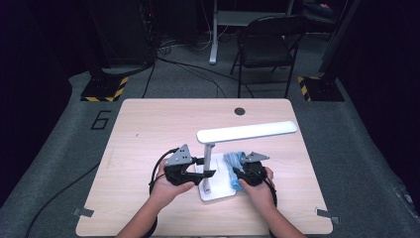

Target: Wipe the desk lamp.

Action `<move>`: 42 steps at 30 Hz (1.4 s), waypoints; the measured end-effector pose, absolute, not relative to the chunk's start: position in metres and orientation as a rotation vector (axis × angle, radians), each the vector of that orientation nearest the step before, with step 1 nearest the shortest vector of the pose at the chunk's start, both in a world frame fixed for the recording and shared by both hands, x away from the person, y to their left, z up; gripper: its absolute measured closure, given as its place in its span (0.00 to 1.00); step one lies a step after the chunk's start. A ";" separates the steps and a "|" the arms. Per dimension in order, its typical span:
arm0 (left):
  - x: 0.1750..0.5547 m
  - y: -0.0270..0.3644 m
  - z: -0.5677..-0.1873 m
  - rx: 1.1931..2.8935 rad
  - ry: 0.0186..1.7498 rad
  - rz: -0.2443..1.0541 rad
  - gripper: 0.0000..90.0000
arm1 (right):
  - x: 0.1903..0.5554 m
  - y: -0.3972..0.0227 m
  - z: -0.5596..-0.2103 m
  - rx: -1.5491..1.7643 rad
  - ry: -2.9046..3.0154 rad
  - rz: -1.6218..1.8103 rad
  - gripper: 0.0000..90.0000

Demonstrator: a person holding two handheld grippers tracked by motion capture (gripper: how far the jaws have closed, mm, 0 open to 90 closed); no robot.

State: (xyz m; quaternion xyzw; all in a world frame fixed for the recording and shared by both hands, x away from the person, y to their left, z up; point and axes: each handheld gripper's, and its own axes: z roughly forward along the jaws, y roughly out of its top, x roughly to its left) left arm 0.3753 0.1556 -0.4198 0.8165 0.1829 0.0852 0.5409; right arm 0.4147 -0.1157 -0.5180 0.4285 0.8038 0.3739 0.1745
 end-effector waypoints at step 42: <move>0.373 0.154 -0.422 1.934 0.454 0.221 0.58 | 0.388 -0.136 -0.515 1.166 2.386 1.124 0.74</move>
